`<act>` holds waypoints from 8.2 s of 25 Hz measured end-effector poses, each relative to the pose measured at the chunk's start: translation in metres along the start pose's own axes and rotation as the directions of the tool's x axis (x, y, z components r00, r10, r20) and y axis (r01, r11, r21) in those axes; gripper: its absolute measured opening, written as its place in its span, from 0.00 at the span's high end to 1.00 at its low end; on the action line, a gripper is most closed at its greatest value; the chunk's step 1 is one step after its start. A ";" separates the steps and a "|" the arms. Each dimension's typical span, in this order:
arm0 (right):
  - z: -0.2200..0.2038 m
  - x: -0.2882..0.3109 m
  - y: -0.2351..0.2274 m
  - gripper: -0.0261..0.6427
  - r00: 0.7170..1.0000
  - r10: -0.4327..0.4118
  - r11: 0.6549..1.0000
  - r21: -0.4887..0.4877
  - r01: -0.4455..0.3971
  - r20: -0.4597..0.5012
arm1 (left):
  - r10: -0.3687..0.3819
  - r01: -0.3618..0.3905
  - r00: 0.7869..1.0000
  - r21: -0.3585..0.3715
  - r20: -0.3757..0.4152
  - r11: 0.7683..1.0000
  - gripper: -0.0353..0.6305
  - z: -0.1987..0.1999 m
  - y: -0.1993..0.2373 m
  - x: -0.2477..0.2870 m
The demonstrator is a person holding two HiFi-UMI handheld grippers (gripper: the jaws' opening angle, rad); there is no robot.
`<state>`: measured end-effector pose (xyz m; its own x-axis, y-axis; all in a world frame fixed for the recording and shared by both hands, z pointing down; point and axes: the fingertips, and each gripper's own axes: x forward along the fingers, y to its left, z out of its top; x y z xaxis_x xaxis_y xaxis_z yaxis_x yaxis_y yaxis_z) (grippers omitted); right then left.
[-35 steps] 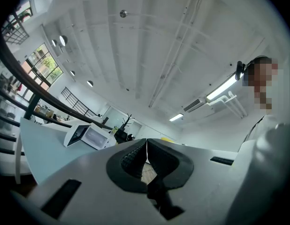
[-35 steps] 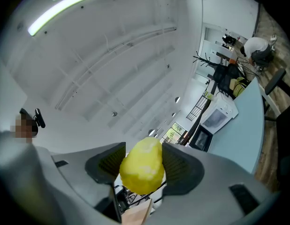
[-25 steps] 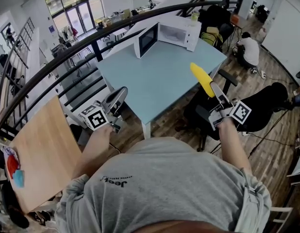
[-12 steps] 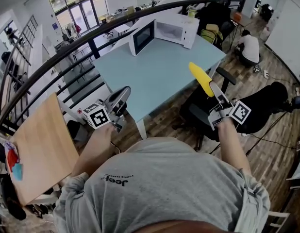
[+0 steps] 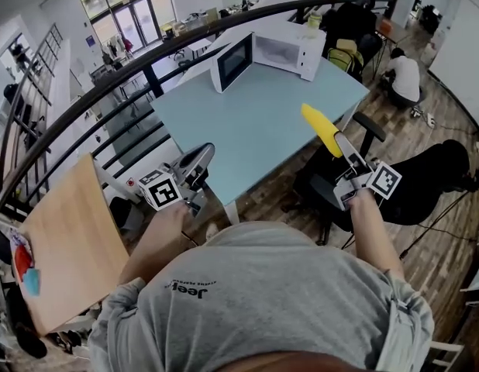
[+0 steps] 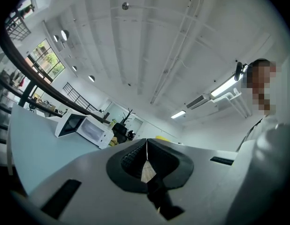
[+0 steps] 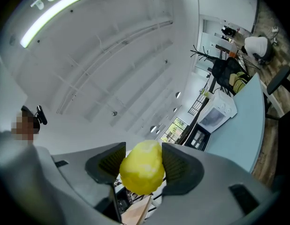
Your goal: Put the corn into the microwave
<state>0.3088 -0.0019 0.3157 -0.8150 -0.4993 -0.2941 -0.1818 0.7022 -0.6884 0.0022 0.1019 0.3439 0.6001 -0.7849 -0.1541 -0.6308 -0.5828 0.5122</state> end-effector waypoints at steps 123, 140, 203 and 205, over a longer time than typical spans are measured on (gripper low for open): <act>0.056 0.494 -0.729 0.59 0.813 -0.582 0.754 -0.391 0.528 -0.023 | -0.104 0.090 0.930 -0.055 -0.351 0.994 0.92 -0.097 0.527 0.484; 0.064 0.500 -0.763 0.59 0.762 -0.646 0.662 -0.522 0.537 -0.035 | -0.029 0.031 0.951 0.001 -0.308 1.000 0.92 -0.089 0.559 0.498; -0.029 0.384 -0.550 0.62 0.714 -0.679 0.680 -0.513 0.524 -0.172 | -0.013 0.028 0.949 0.041 -0.315 0.999 0.92 -0.027 0.431 0.347; -0.039 0.367 -0.532 0.68 0.707 -0.686 0.682 -0.493 0.540 -0.174 | -0.003 0.018 0.951 0.046 -0.310 0.999 0.92 -0.019 0.422 0.326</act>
<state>0.0852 -0.5388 0.5993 -0.5472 -0.7462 0.3791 -0.8355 0.4597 -0.3010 -0.0595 -0.3963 0.5258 0.7247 -0.6795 0.1143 -0.6422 -0.6058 0.4697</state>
